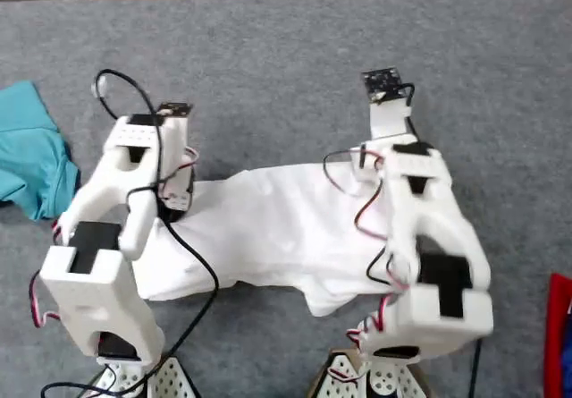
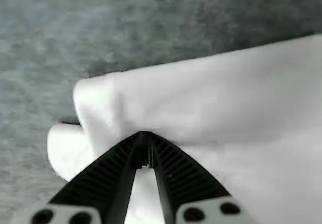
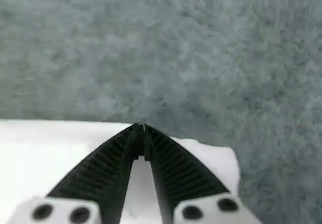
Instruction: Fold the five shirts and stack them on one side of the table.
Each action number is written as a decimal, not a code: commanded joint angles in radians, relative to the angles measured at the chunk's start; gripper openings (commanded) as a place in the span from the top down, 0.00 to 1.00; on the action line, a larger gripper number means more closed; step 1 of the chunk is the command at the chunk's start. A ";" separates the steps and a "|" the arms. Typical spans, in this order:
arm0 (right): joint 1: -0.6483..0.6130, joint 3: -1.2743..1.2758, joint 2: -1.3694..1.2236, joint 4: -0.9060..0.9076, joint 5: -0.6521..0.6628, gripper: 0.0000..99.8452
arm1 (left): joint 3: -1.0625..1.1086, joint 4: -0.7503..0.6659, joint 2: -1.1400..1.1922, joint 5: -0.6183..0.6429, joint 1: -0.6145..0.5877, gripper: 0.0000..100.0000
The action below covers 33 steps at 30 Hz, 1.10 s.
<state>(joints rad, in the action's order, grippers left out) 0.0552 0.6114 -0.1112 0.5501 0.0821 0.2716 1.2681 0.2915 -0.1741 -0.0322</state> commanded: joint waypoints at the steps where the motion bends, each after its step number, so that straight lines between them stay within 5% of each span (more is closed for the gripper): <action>1: 0.061 -0.137 -0.104 -0.017 -0.002 1.00 | -0.009 -0.029 0.001 -0.055 -0.103 0.98; 12: 0.056 -0.335 -0.188 0.120 -0.002 1.00 | -0.252 0.018 0.001 -0.092 -0.183 0.98; 17: 0.018 -0.352 -0.120 0.137 0.000 1.00 | -0.496 0.169 0.002 -0.092 -0.103 0.98; 23: -0.045 -0.426 0.047 0.371 0.000 1.00 | -0.717 0.456 0.002 -0.095 0.025 0.98; 33: -0.076 -0.430 0.142 0.727 -0.002 1.00 | -0.348 0.482 -0.001 -0.069 0.037 0.98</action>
<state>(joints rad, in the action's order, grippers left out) -0.0092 0.2279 -0.0269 1.2252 0.0790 -0.1841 1.7438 0.3023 -0.2677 -0.0015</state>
